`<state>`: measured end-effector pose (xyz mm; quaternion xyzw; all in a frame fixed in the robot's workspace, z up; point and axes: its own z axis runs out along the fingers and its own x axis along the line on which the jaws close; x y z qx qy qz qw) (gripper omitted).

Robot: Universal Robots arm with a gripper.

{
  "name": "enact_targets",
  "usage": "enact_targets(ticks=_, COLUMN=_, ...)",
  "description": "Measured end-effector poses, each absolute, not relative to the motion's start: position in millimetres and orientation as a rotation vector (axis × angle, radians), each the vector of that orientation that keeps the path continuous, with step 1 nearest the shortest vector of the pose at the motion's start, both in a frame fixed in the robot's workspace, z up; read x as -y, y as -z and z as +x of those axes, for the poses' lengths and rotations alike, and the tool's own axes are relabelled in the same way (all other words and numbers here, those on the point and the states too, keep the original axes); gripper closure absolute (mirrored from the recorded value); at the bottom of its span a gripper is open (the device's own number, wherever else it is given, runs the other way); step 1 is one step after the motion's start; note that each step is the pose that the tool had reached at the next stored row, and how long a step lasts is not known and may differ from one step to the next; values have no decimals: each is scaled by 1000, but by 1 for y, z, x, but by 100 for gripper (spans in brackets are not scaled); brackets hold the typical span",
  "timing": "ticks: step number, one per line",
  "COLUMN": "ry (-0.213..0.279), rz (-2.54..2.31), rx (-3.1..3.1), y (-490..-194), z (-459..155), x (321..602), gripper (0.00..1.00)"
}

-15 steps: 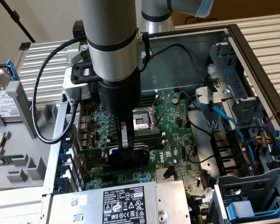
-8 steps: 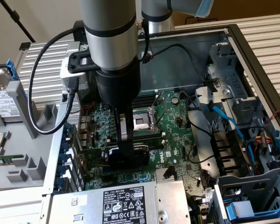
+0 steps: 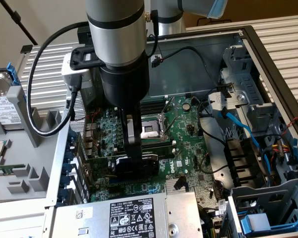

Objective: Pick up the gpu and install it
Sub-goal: 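Insert the gpu into the slot, then press down on the gpu until it lock into place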

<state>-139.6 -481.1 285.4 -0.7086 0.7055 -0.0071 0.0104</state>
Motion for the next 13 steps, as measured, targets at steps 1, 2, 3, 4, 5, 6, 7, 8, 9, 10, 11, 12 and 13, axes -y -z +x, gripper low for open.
enact_targets(ticks=1, ry=22, rz=-2211, rx=-2202, y=-286, z=-140, x=481, gripper=59)
enact_targets(ticks=2, ry=22, rz=-2211, rx=-2202, y=-286, z=-140, x=481, gripper=59)
enact_targets(ticks=3, ry=22, rz=-2211, rx=-2202, y=-286, z=-140, x=481, gripper=59)
enact_targets(ticks=4, ry=22, rz=-2211, rx=-2202, y=-286, z=-140, x=481, gripper=59)
enact_targets(ticks=5, ry=22, rz=-2211, rx=-2202, y=-286, z=-140, x=481, gripper=59)
enact_targets(ticks=6, ry=22, rz=-2211, rx=-2202, y=-286, z=-140, x=481, gripper=59)
enact_targets(ticks=7, ry=22, rz=-2211, rx=-2202, y=-286, z=-140, x=481, gripper=59)
enact_targets(ticks=8, ry=22, rz=-2211, rx=-2202, y=-286, z=-140, x=481, gripper=59)
enact_targets(ticks=9, ry=22, rz=-2211, rx=-2202, y=-286, z=-140, x=481, gripper=59)
enact_targets(ticks=10, ry=22, rz=-2211, rx=-2202, y=-286, z=-140, x=481, gripper=59)
enact_targets(ticks=11, ry=22, rz=-2211, rx=-2202, y=-286, z=-140, x=481, gripper=59)
enact_targets(ticks=12, ry=22, rz=-2211, rx=-2202, y=-286, z=-140, x=481, gripper=59)
enact_targets(ticks=13, ry=22, rz=-2211, rx=-2202, y=-286, z=-140, x=481, gripper=59)
